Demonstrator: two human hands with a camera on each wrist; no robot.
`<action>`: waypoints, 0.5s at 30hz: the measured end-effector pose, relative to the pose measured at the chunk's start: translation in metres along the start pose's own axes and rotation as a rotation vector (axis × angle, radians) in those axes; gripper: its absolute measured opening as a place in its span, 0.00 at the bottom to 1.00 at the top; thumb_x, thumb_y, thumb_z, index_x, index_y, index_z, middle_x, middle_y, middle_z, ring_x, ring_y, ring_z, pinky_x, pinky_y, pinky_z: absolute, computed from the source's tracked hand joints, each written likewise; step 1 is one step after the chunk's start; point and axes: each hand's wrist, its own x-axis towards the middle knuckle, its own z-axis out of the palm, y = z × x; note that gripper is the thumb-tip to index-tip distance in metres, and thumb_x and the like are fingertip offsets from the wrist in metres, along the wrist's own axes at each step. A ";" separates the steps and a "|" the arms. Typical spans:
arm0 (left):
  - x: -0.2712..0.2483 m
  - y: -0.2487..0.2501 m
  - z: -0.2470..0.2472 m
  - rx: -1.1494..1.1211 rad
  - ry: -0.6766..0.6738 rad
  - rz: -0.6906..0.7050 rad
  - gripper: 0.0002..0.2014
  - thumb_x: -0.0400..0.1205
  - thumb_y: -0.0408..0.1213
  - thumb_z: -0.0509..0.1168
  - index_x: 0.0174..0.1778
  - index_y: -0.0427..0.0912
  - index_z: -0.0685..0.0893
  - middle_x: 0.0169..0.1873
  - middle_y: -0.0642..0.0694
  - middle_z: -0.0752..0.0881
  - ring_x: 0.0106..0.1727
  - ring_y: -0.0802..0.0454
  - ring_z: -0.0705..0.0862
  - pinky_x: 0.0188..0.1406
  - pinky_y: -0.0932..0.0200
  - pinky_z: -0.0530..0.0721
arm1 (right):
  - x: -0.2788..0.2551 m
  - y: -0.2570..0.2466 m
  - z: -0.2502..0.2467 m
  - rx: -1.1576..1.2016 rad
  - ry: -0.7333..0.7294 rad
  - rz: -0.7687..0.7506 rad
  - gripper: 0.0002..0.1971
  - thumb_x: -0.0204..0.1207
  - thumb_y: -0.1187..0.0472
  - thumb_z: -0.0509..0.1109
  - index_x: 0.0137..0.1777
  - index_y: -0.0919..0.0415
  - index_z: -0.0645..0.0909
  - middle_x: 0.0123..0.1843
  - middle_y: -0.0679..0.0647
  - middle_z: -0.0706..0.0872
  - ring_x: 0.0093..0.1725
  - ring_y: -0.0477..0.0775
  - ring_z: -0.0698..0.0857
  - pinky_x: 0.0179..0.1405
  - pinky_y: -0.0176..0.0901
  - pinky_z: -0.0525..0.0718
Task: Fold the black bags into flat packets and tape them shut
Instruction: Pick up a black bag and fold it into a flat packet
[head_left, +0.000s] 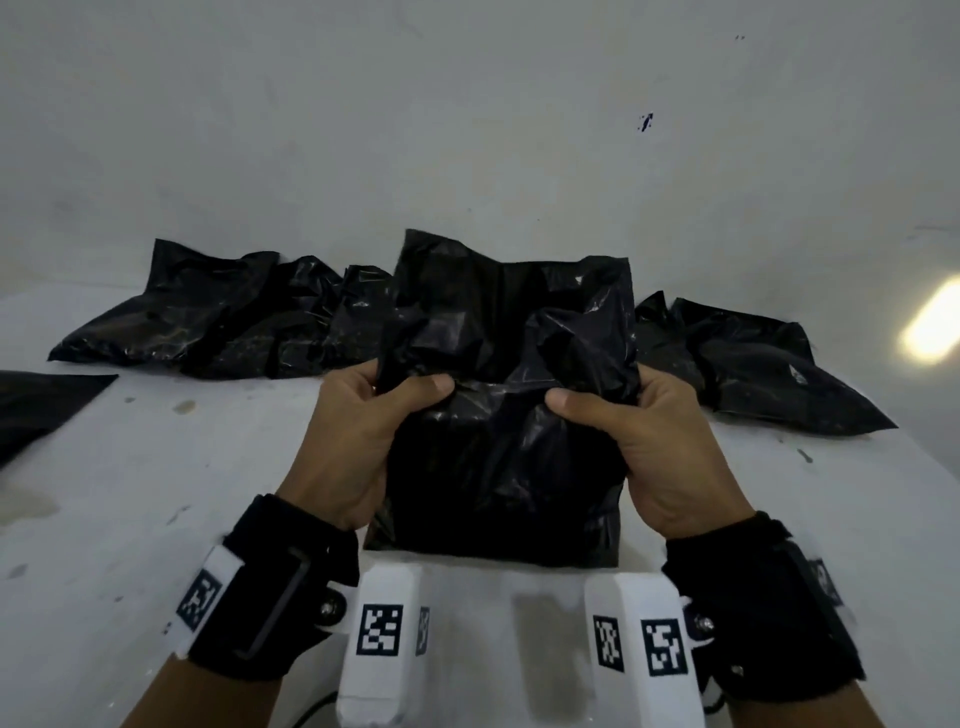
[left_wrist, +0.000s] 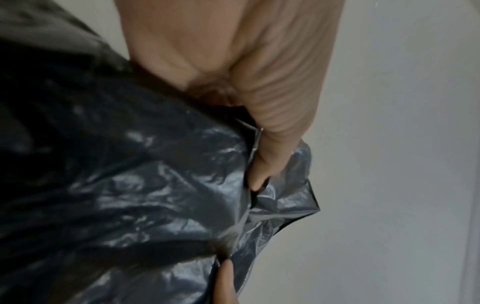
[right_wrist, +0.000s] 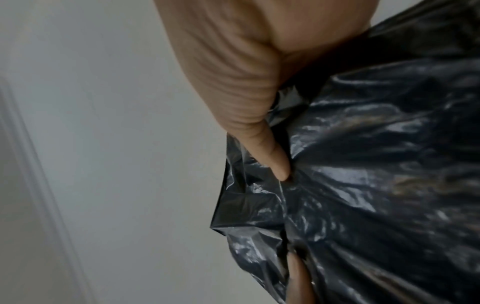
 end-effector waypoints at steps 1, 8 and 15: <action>-0.002 -0.001 -0.001 0.012 -0.015 -0.014 0.12 0.68 0.30 0.73 0.46 0.31 0.87 0.42 0.36 0.91 0.43 0.43 0.91 0.40 0.58 0.88 | -0.001 0.000 0.001 -0.003 -0.004 0.002 0.13 0.67 0.75 0.78 0.53 0.71 0.87 0.49 0.63 0.93 0.49 0.60 0.92 0.46 0.41 0.89; -0.004 0.000 -0.010 -0.003 0.014 0.005 0.07 0.70 0.27 0.72 0.42 0.35 0.91 0.45 0.38 0.92 0.47 0.46 0.92 0.44 0.61 0.88 | -0.001 -0.001 0.001 0.058 0.001 0.054 0.12 0.66 0.67 0.77 0.49 0.72 0.88 0.48 0.65 0.92 0.48 0.59 0.93 0.45 0.41 0.89; -0.005 0.005 -0.016 0.015 0.019 0.010 0.10 0.70 0.28 0.70 0.46 0.33 0.90 0.45 0.39 0.92 0.46 0.48 0.92 0.43 0.63 0.88 | 0.001 0.000 -0.009 0.022 -0.068 0.115 0.13 0.72 0.59 0.72 0.49 0.68 0.91 0.52 0.64 0.92 0.51 0.58 0.92 0.52 0.42 0.89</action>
